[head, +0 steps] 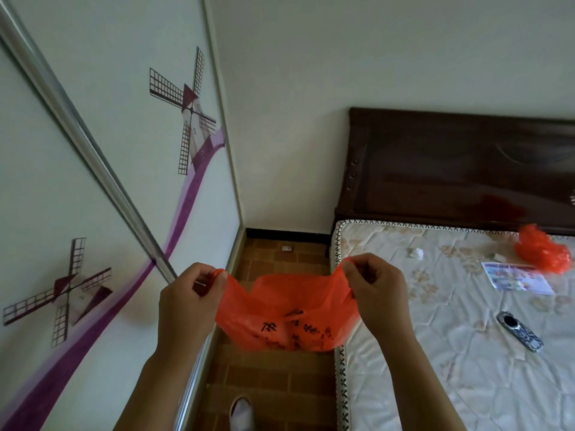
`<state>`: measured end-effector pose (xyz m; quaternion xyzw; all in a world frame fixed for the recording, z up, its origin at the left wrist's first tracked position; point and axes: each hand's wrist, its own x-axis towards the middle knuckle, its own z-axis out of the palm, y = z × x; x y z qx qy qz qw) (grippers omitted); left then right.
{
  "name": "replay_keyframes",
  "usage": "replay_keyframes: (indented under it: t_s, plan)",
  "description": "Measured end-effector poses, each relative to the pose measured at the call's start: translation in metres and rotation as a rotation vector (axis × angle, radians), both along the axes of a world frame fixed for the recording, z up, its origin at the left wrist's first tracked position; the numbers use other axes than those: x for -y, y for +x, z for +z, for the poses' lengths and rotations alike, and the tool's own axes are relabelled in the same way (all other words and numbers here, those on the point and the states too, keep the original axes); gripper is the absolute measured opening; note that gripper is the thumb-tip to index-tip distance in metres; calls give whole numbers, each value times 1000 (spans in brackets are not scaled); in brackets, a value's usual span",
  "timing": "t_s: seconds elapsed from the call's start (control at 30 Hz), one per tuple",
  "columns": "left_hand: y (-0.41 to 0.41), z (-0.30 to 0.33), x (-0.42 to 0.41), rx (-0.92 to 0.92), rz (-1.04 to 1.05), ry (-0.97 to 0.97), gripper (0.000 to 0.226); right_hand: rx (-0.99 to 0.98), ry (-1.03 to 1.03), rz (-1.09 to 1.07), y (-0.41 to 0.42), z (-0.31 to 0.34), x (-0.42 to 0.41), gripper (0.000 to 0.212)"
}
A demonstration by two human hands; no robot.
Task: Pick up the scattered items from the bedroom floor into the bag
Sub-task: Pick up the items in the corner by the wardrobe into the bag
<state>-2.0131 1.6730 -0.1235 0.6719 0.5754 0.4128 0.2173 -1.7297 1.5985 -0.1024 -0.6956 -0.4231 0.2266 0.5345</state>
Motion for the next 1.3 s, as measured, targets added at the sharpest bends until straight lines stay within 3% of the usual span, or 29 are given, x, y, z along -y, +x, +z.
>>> replay_keyframes:
  t_s: [0.6,0.87,1.3]
  plan:
    - [79,-58,-284,-9,-242,-129,12,113,-136,-155,54,1,-227,15]
    - [153,-70,-356,-19,-364,-169,11,92,-185,-227,105,-12,-282,17]
    - [225,-87,-454,-30,-221,-224,5,-13,-287,-133,208,-81,-405,13]
